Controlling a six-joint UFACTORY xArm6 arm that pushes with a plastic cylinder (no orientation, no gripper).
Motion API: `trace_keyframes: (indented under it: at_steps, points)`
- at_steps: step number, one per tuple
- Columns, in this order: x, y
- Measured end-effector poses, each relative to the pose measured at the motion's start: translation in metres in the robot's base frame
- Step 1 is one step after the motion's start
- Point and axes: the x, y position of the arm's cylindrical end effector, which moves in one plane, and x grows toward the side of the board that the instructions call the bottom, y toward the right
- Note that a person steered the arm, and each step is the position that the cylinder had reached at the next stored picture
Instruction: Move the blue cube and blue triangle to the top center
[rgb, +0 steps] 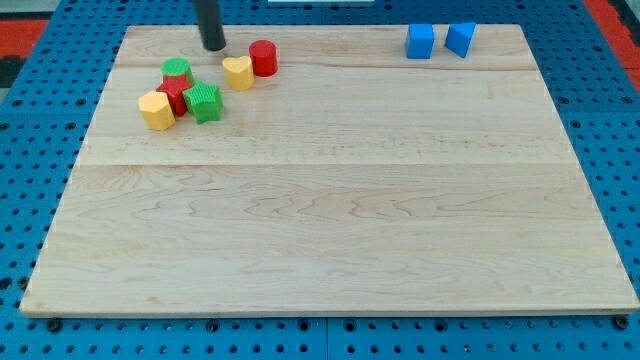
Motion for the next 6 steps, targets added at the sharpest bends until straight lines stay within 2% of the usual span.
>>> trace_keyframes:
  at_steps: [1, 2, 3, 4, 6]
  points:
    - [-0.013, 0.073]
    - [0.019, 0.088]
    - [0.072, 0.081]
    - [0.07, 0.138]
    - [0.056, 0.375]
